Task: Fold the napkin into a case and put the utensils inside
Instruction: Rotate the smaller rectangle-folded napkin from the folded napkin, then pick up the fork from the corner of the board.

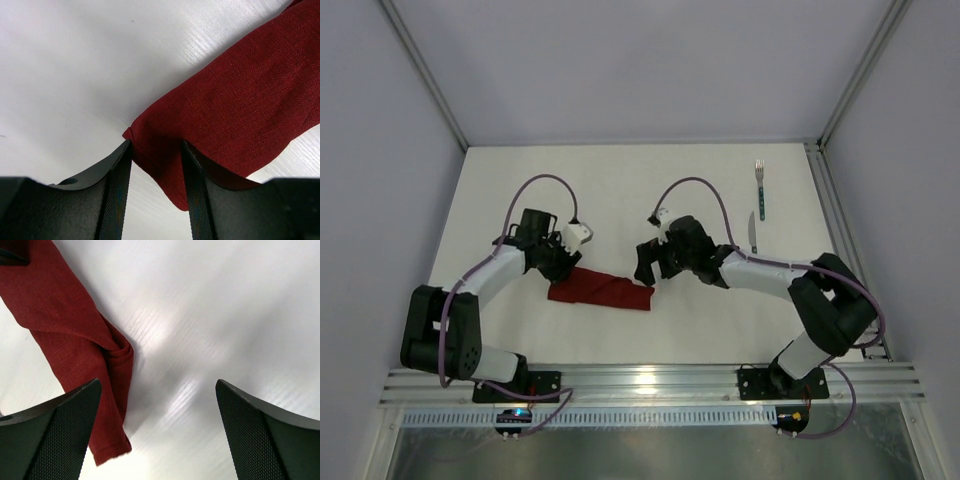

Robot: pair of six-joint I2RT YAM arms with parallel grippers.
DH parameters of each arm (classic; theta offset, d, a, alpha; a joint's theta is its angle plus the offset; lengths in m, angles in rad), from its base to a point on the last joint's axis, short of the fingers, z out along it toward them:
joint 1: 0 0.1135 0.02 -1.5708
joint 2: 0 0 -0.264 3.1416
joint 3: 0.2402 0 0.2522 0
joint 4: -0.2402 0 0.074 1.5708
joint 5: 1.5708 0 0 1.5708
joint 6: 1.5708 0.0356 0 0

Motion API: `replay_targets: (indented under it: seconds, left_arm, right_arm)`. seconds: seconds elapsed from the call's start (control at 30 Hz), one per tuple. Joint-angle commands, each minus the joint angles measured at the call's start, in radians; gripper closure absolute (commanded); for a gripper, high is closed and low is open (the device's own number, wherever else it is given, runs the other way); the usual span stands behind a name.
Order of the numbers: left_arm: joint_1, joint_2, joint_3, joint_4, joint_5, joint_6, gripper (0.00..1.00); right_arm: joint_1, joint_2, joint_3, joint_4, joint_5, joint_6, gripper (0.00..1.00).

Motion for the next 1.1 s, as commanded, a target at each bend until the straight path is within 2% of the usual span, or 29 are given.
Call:
replay_targets:
  seconds: [0.0,0.1,0.23,0.4,0.5,0.53,0.57,0.63,0.67,0.73,0.83,0.97,1.07]
  left_arm:
    - [0.003,-0.080,-0.033,0.058,-0.018,-0.032,0.55]
    - [0.004,-0.117,-0.059,0.066,-0.004,-0.037,0.55]
    - [0.004,-0.125,-0.076,0.067,-0.007,-0.037,0.56]
    - [0.003,-0.117,-0.091,0.079,-0.007,-0.038,0.60]
    - [0.004,-0.129,-0.099,0.079,-0.015,-0.035,0.61]
    - [0.003,-0.132,-0.107,0.081,-0.019,-0.035,0.62]
    - [0.003,-0.137,-0.108,0.084,-0.024,-0.032,0.64]
    - [0.004,-0.146,-0.116,0.084,-0.023,-0.021,0.67]
    - [0.004,-0.147,-0.119,0.085,-0.022,-0.018,0.70]
    - [0.004,-0.152,-0.127,0.092,-0.024,-0.014,0.74]
    - [0.003,-0.152,-0.136,0.105,-0.053,-0.006,0.84]
    - [0.004,-0.163,-0.151,0.116,-0.072,0.005,0.98]
    - [0.004,-0.177,-0.159,0.116,-0.081,0.019,1.00]
  right_arm:
    - [0.001,-0.127,-0.047,-0.043,0.082,-0.018,0.01]
    - [0.003,-0.208,-0.142,0.021,0.011,0.035,0.01]
    - [0.020,-0.279,-0.240,0.155,-0.052,0.088,0.07]
    - [0.033,-0.242,-0.271,0.218,-0.055,0.092,0.07]
    - [0.035,-0.178,-0.249,0.231,-0.078,0.089,0.13]
    - [0.035,-0.166,-0.249,0.259,-0.093,0.092,0.17]
    - [0.037,-0.144,-0.249,0.274,-0.095,0.092,0.31]
    - [0.035,-0.129,-0.248,0.303,-0.077,0.097,0.51]
    - [0.035,-0.112,-0.243,0.310,-0.077,0.101,0.66]
    - [0.033,-0.092,-0.213,0.305,-0.081,0.103,0.75]
    - [0.017,-0.051,-0.173,0.290,-0.083,0.118,0.96]
    - [-0.029,0.001,-0.151,0.287,-0.104,0.187,0.96]
    - [-0.043,0.044,-0.139,0.281,-0.095,0.204,0.96]
